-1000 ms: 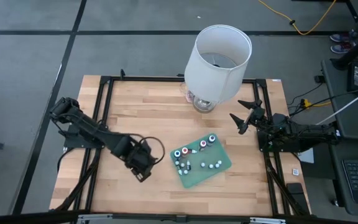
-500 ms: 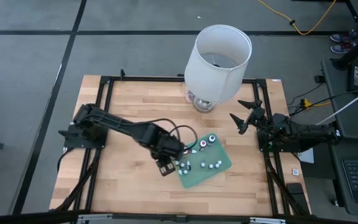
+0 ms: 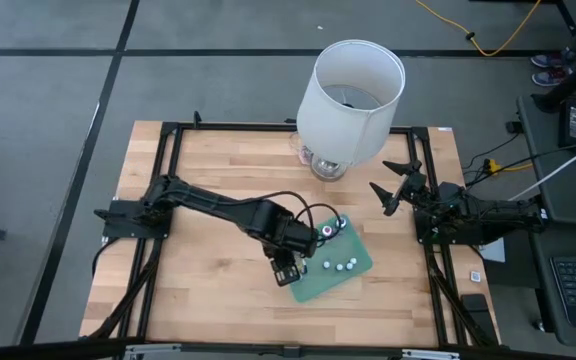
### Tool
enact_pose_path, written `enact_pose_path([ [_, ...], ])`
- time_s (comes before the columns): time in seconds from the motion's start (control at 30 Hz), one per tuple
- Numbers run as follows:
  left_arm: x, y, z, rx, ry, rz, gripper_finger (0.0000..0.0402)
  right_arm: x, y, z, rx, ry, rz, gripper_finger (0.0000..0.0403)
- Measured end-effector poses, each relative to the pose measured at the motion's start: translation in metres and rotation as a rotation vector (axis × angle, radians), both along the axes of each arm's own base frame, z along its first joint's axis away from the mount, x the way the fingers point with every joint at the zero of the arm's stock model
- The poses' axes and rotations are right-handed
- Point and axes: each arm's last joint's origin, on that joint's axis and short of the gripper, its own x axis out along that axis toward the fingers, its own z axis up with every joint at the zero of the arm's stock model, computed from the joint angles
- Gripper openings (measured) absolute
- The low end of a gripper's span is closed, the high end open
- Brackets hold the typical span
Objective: Pick & Place food coloring
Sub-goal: Put the large yellow coloring bottle into the green bin
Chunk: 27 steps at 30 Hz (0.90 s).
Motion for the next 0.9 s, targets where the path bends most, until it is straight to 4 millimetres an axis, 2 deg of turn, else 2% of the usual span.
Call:
enact_pose_path([
  [0.4,0.028,-0.001,-0.013,0.025,-0.021,-0.055,0.0117,0.0,0.0,0.0,0.0,0.0,0.0,0.0397],
  [0.53,0.038,-0.001,-0.029,0.037,0.003,-0.089,0.0115,0.0,0.0,0.0,0.0,0.0,0.0,0.0397],
  [0.9,0.047,0.007,-0.047,0.072,0.036,-0.131,0.0115,0.0,0.0,0.0,0.0,0.0,0.001,0.0397],
])
